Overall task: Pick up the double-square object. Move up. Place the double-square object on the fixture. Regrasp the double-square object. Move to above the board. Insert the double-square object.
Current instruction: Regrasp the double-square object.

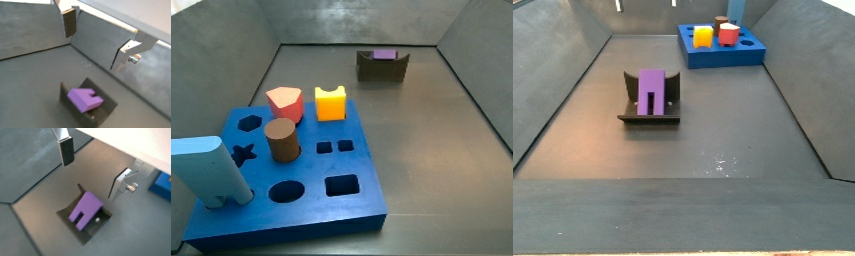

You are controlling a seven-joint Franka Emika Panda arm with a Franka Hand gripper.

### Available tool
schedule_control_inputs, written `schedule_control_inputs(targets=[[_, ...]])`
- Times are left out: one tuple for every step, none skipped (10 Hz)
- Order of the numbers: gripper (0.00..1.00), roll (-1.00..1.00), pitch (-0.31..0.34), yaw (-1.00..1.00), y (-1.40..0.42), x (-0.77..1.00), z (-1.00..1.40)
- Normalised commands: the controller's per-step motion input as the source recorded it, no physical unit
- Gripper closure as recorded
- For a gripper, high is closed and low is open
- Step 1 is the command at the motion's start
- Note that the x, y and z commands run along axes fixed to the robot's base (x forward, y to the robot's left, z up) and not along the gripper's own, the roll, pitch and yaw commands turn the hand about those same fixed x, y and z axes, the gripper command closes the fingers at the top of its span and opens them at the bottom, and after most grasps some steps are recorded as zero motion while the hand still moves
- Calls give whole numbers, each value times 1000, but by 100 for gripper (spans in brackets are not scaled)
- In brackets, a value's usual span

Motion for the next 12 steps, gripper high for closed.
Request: schedule_control_inputs(targets=[[0, 1000, 35, 31, -26, 37, -12], [0, 1000, 46, 35, -28, 50, -12], [0, 1000, 61, 41, -31, 63, -14], [0, 1000, 89, 52, -35, 82, -18], [0, 1000, 114, 65, -39, 94, -17], [0, 1000, 134, 78, -40, 100, -14], [0, 1000, 178, 115, -44, 111, -19], [0, 842, 181, 135, -47, 112, -24], [0, 598, 165, 162, -48, 110, -23], [0, 418, 146, 181, -50, 110, -23], [0, 251, 109, 193, -33, 105, -10], [0, 207, 86, 196, -35, 96, -9]])
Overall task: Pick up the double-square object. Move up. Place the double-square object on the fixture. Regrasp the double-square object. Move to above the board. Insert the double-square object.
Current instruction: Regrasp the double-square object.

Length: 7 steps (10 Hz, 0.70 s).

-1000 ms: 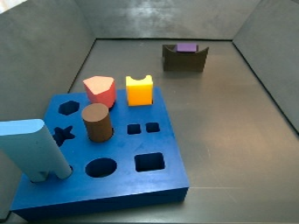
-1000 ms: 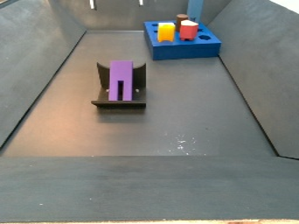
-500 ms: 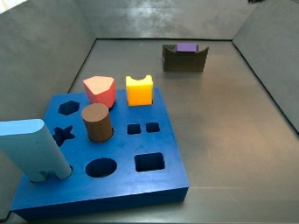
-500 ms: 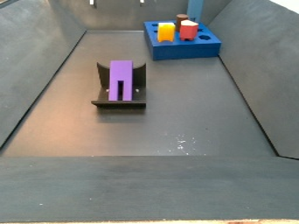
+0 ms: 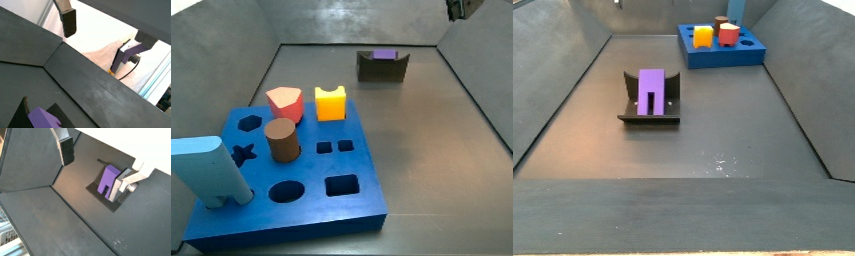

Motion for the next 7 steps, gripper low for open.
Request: schedule_control_inputs(targets=[[0, 143, 18, 163, 71, 37, -1000], [0, 137, 2, 155, 71, 39, -1000], [0, 127, -30, 138, 66, 49, -1000], [0, 98, -59, 112, 59, 61, -1000], [0, 78, -76, 90, 56, 70, -1000], [0, 65, -85, 66, 54, 78, -1000], [0, 67, -84, 39, 48, 88, -1000]])
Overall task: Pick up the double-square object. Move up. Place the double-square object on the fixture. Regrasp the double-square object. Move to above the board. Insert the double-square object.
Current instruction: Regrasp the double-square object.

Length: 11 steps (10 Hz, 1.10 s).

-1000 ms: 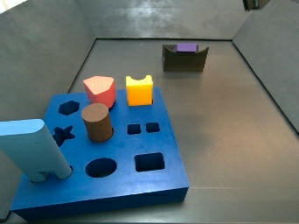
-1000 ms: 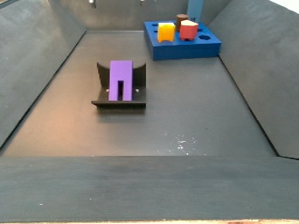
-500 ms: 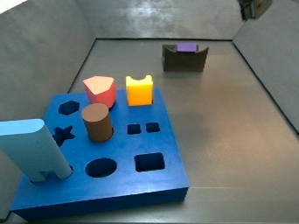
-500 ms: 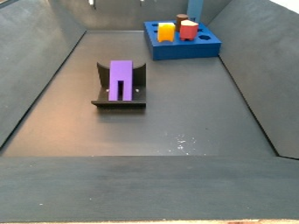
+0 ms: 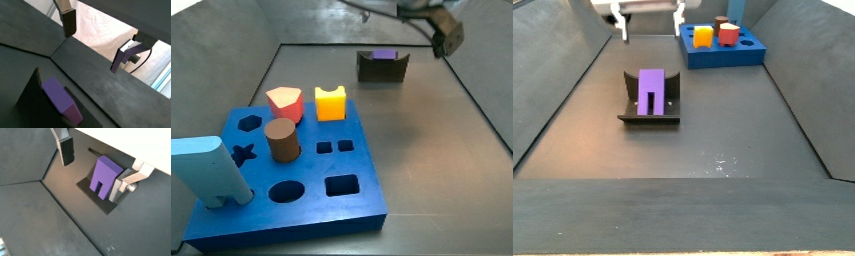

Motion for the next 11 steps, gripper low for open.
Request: schedule_control_inputs(targets=[[0, 66, -80, 20, 43, 98, -1000], [0, 68, -68, 3, 41, 107, -1000], [0, 66, -53, -8, 34, 115, -1000], [0, 68, -31, -15, 27, 126, -1000], [0, 66, -19, -16, 18, 117, -866], [0, 68, -11, -13, 14, 107, -778], [0, 67, 2, -2, 4, 94, -598], [0, 66, 2, 7, 1, 85, -470], [0, 65, 1, 17, 2, 77, -303], [0, 59, 14, 25, -5, 50, -209], [0, 63, 11, 21, -15, 17, -176]])
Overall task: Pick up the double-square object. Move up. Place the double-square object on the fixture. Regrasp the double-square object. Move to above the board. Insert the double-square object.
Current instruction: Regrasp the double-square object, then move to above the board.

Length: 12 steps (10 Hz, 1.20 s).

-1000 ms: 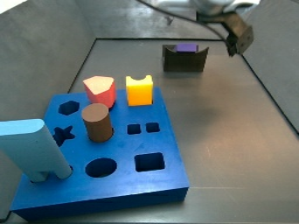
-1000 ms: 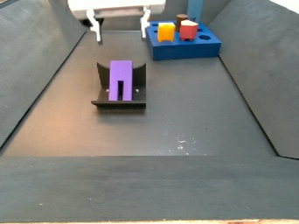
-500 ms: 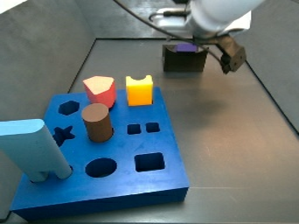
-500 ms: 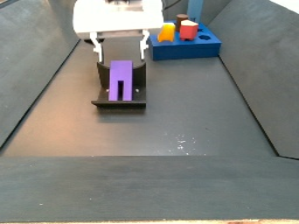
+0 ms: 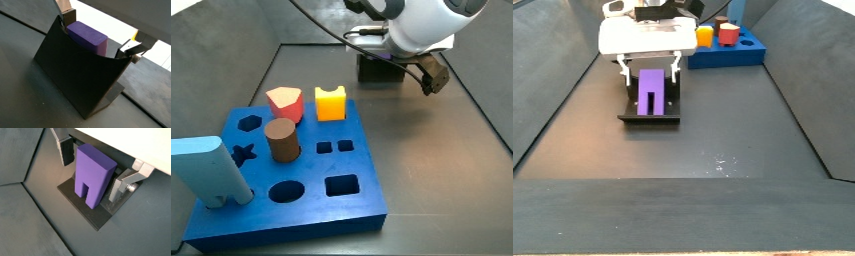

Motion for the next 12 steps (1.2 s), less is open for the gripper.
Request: schedule_control_inputs(targets=[[0, 63, 11, 22, -15, 17, -175], [0, 63, 11, 23, -15, 17, -175], [100, 0, 0, 0, 0, 0, 0], [100, -166, 29, -5, -84, 295, 1000], [100, -164, 40, -12, -85, 291, 1000], [100, -141, 78, -12, -81, 275, 1000], [100, -99, 107, 2, -77, 264, 1000], [100, -81, 122, 12, -77, 259, 1000], [100, -48, 150, 34, -76, 250, 1000], [100, -37, 161, 52, -76, 246, 1000], [100, -26, 172, 69, -74, 240, 1000], [100, -23, 171, 86, -75, 235, 1000]])
